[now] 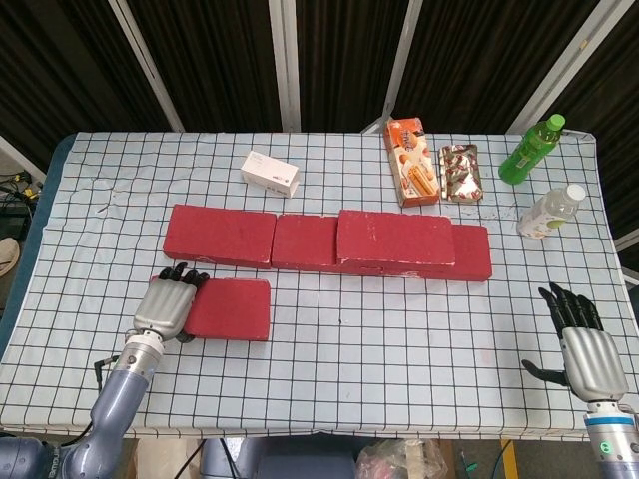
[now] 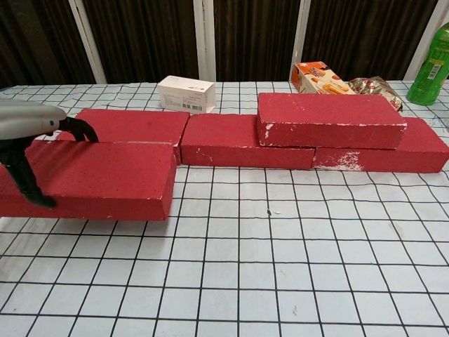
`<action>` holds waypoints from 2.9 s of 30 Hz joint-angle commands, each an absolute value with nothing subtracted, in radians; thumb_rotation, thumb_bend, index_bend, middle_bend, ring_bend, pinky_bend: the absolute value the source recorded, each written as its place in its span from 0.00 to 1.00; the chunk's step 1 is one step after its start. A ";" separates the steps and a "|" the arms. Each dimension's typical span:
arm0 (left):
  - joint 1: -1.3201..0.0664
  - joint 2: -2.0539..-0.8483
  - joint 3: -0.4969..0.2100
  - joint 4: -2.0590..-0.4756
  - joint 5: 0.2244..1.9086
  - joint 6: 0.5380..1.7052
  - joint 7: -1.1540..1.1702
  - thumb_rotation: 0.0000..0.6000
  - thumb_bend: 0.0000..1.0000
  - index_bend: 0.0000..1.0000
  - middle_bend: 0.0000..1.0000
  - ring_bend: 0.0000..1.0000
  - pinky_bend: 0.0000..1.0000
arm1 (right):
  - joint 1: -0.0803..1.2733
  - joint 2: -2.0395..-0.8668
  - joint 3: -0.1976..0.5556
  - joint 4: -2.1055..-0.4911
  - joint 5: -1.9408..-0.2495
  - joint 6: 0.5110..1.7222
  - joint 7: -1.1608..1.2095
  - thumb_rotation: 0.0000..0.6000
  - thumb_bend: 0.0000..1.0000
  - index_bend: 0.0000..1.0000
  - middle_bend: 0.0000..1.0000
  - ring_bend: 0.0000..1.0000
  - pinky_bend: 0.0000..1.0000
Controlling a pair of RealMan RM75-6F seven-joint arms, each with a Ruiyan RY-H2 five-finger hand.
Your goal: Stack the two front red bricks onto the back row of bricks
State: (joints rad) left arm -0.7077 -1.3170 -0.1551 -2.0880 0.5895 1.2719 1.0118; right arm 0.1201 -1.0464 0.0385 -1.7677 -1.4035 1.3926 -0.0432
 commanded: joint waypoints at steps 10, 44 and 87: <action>-0.992 -1.227 -0.396 -2.101 0.093 1.312 1.180 1.00 0.00 0.23 0.17 0.07 0.15 | 0.126 -1.061 0.067 -1.766 -1.332 1.373 -0.090 1.00 0.15 0.05 0.00 0.00 0.00; -1.217 -1.524 -0.321 -1.353 0.234 0.877 0.954 1.00 0.00 0.24 0.16 0.07 0.14 | 0.131 -1.101 0.117 -1.764 -1.180 1.367 -0.225 1.00 0.15 0.05 0.00 0.00 0.00; -1.319 -1.576 -0.299 -1.367 0.094 0.986 1.004 1.00 0.00 0.21 0.14 0.07 0.14 | 0.118 -1.087 0.123 -1.770 -1.182 1.375 -0.199 1.00 0.15 0.05 0.00 0.00 0.00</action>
State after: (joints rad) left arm -1.3185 -1.5753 -0.2985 -1.3671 0.0941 0.9857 1.0044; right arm 0.1179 -1.0873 0.1232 -1.7700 -1.1821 1.3747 -0.1991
